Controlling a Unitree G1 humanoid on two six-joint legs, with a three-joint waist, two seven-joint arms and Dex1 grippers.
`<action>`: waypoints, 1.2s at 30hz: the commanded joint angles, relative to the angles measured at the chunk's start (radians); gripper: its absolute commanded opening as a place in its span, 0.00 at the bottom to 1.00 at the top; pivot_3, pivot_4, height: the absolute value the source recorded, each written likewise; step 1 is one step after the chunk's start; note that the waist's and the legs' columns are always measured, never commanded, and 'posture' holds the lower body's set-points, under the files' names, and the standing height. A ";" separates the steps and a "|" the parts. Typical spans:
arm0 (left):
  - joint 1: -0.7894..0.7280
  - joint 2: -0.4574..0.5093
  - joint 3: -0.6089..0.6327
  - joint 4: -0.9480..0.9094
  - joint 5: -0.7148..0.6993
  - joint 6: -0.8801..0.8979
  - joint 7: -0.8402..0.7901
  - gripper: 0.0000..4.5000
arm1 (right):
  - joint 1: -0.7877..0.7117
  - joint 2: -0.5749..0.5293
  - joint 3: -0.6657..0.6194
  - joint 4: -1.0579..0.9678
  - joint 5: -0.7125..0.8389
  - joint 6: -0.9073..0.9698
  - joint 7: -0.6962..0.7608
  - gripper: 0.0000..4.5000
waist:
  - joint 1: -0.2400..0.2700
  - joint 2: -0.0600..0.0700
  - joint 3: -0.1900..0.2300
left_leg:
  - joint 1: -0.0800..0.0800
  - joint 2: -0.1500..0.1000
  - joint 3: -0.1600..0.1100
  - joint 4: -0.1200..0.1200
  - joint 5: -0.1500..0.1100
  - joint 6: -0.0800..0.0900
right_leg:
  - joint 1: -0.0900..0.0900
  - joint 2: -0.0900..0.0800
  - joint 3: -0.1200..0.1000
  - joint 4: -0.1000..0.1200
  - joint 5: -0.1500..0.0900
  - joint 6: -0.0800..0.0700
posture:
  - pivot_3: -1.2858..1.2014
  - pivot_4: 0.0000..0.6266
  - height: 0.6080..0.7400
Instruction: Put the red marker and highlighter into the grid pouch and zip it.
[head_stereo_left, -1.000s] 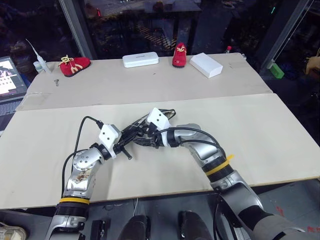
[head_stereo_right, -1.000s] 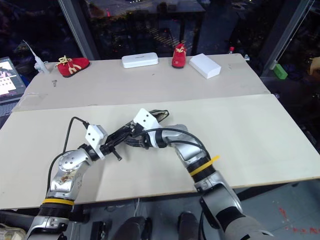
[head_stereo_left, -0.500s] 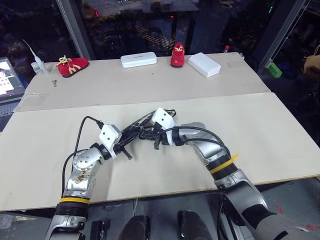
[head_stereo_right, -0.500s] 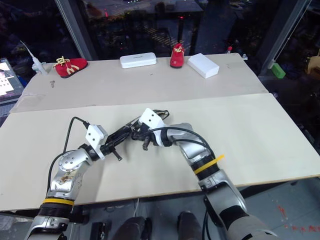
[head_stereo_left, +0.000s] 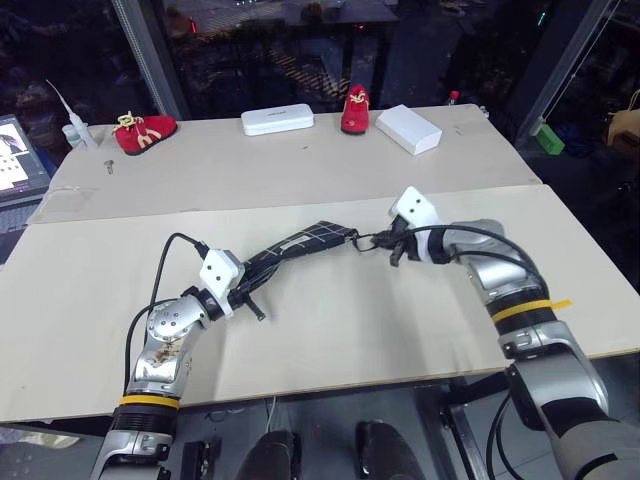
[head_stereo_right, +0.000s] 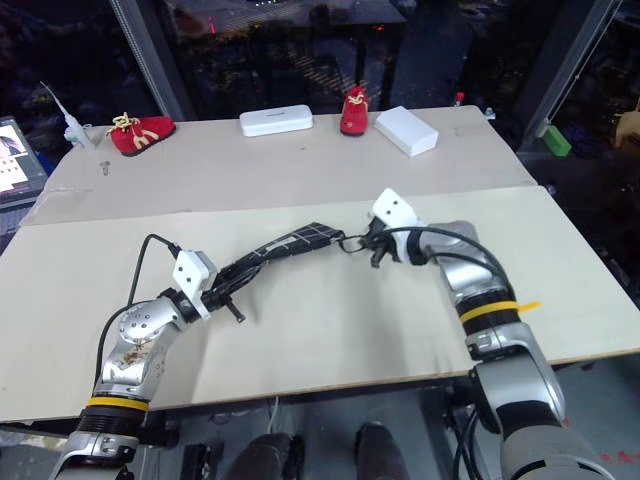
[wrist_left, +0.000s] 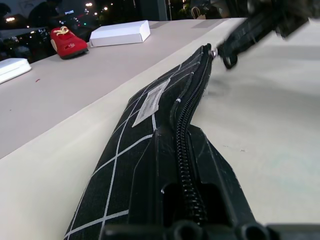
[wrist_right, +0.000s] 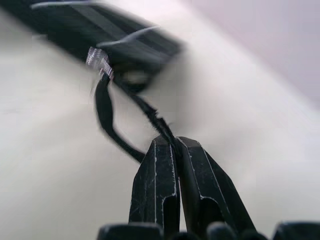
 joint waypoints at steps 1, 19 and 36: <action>-0.007 0.009 0.019 -0.014 -0.014 -0.017 -0.001 0.00 | -0.037 -0.004 -0.046 0.043 0.006 -0.039 -0.026 0.01 | 0.001 0.000 0.000 | 0.000 0.000 0.000 0.000 0.000 0.000 | 0.000 0.000 0.000 0.000 0.000 0.000 | 0.52 0.24 1.00; -0.001 0.014 -0.002 -0.027 -0.007 -0.044 -0.046 0.00 | 0.084 -0.116 -0.164 -0.157 0.171 0.093 0.197 0.89 | 0.019 0.000 0.000 | -0.002 -0.001 -0.001 0.000 0.000 0.000 | 0.000 -0.002 -0.001 -0.001 0.000 0.000 | 0.52 0.24 1.00; -0.138 0.094 -0.167 0.121 0.086 -0.298 -0.332 0.00 | 0.563 -0.243 -0.346 -0.650 0.410 0.258 0.179 0.89 | 0.024 0.000 0.000 | -0.001 0.003 0.001 0.005 -0.003 0.004 | 0.006 0.000 -0.001 -0.007 0.001 -0.001 | 0.52 0.24 1.00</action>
